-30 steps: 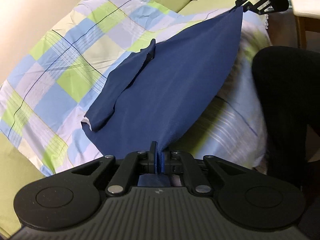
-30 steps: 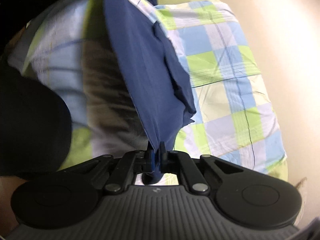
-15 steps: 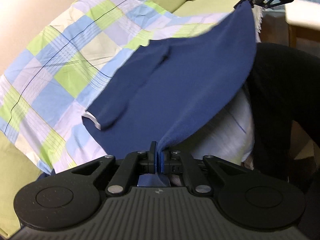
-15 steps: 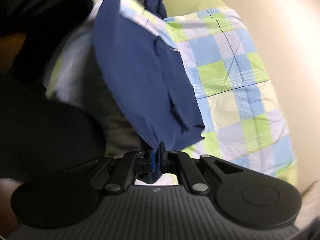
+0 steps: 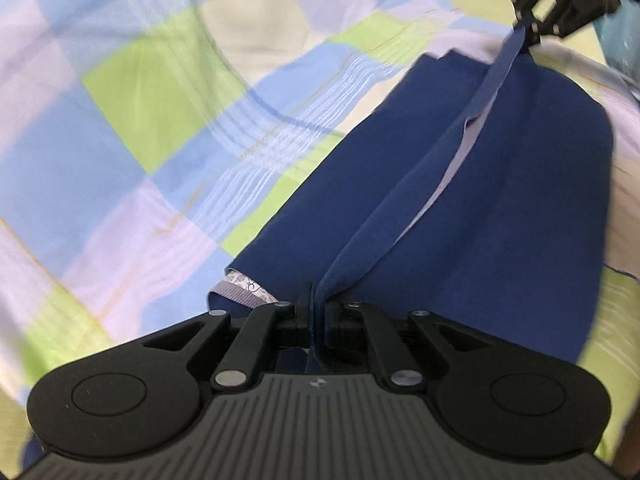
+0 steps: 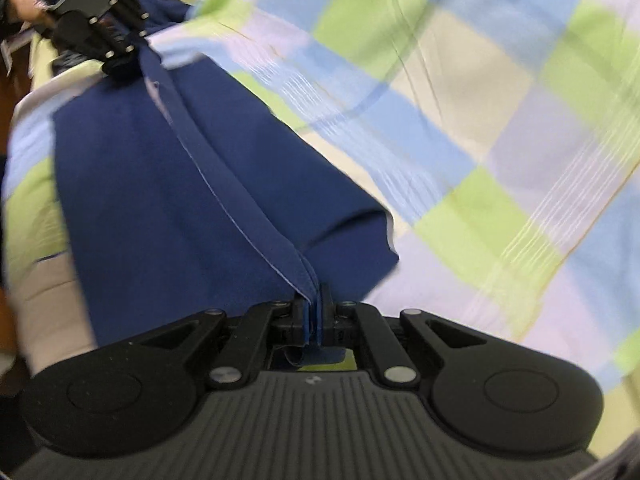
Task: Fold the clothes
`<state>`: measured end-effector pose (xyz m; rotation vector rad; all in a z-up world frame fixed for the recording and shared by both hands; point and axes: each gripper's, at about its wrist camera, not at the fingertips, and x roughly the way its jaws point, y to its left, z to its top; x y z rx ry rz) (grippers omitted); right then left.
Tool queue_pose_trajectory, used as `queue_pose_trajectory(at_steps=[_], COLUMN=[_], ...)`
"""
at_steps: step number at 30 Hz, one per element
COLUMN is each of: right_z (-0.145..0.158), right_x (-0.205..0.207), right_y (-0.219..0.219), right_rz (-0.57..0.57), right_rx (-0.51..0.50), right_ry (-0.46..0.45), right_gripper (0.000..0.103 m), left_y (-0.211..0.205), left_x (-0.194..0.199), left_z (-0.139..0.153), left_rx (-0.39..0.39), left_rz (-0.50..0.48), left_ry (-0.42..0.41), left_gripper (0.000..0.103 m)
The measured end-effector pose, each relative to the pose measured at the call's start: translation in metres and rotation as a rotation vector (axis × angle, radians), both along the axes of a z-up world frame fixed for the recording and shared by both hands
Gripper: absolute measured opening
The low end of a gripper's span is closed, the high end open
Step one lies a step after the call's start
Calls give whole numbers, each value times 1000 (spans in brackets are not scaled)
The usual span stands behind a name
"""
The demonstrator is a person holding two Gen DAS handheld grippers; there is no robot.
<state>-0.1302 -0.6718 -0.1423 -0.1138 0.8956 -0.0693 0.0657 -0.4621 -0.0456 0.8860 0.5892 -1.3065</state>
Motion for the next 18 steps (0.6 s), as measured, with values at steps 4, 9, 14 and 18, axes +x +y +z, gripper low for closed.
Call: queue_pose_trajectory(at_steps=[4, 9, 14, 18], right_z=[-30, -35, -47, -47], right_x=[-4, -55, -75, -76], right_y=[-19, -28, -20, -22], right_rz=[-71, -234, -308, -370], right_rx=[94, 262, 276, 262], right_ry=[-92, -322, -395, -433], right_gripper=[13, 32, 36, 36], left_y=[18, 71, 90, 100], left_x=[21, 30, 40, 64], left_z=[-5, 14, 12, 5], left_rx=[-105, -234, -261, -290], left_rz=[73, 116, 166, 257], left_ry=[62, 96, 55, 99], left_gripper=[53, 59, 60, 60])
